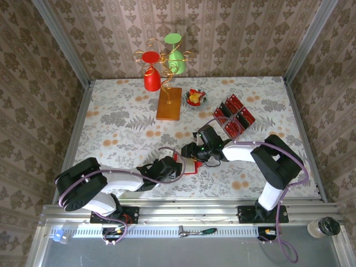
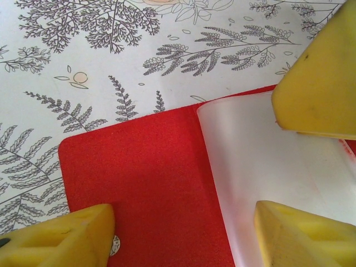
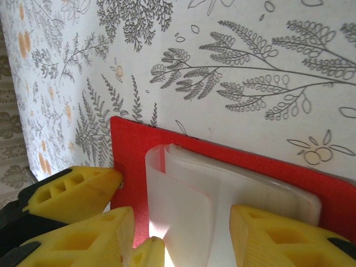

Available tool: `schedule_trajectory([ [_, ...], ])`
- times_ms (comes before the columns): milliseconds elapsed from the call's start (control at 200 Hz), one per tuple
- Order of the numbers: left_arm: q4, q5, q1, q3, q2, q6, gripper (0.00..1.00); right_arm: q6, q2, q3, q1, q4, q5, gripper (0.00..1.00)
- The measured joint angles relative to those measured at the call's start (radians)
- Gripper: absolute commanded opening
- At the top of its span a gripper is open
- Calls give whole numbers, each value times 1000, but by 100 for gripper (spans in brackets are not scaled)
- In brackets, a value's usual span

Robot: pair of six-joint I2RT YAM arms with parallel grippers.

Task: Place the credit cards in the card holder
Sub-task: Flip over the card slot in the card holder.

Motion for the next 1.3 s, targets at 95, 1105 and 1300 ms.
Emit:
schedule_trajectory([
  [95,1,0,0,0,0,0,69,5,6,0,0,7,-9,49],
  [1105,-157,-58,6,-19,-353,12,94,59,-15,92,74,10,-49,48],
  [1300,-249,-69,43,-47,-517,10,96,78,-9,145,105,11,-45,49],
])
